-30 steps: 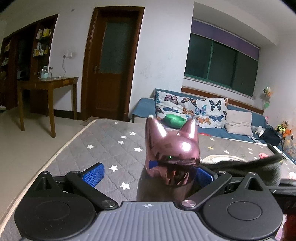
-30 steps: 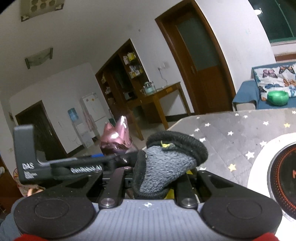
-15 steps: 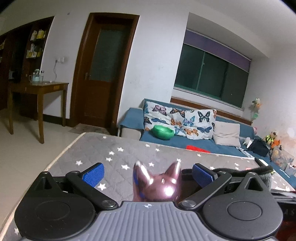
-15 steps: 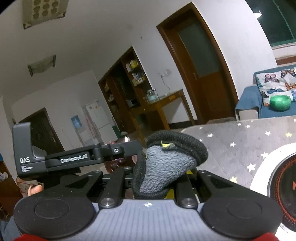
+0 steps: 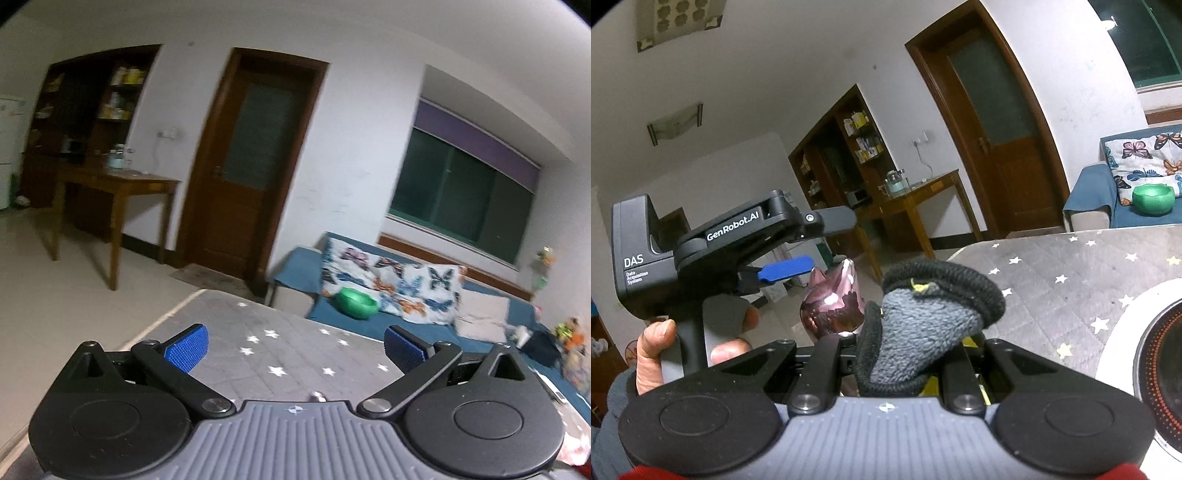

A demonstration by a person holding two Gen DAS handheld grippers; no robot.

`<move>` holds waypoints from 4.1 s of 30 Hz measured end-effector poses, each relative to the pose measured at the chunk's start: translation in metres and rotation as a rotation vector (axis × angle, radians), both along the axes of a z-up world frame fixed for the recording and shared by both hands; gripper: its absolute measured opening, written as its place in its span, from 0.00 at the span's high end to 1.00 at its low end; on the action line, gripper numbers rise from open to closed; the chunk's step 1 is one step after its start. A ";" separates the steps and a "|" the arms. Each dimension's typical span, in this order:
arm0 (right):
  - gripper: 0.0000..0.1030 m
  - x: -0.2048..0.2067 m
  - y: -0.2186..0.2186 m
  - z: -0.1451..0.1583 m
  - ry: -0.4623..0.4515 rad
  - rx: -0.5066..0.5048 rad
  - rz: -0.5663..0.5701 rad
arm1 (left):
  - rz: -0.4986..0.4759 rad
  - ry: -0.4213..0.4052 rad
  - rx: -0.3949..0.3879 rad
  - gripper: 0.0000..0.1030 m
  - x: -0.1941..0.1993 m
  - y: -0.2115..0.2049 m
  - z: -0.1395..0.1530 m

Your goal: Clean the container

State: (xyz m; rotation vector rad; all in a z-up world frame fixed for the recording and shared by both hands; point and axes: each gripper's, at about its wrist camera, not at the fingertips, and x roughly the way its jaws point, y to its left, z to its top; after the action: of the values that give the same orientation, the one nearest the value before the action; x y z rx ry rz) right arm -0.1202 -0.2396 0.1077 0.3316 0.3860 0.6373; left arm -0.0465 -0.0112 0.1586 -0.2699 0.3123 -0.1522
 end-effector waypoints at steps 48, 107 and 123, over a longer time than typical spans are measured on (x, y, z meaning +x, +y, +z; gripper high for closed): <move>0.84 -0.008 0.003 0.008 0.025 0.060 0.060 | 0.036 0.126 -0.030 0.00 0.012 0.007 -0.027; 0.84 0.072 -0.013 -0.085 0.399 0.296 0.043 | 0.017 0.135 -0.176 0.00 0.007 0.019 -0.044; 0.84 0.126 0.008 -0.108 0.470 0.560 0.095 | -0.001 0.130 -0.182 0.00 0.009 0.020 -0.045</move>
State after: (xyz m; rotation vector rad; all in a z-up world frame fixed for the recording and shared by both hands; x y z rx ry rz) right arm 0.0056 -0.2320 0.0000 1.0129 0.6737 0.7548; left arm -0.0372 0.0088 0.1139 -0.4613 0.4283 -0.1647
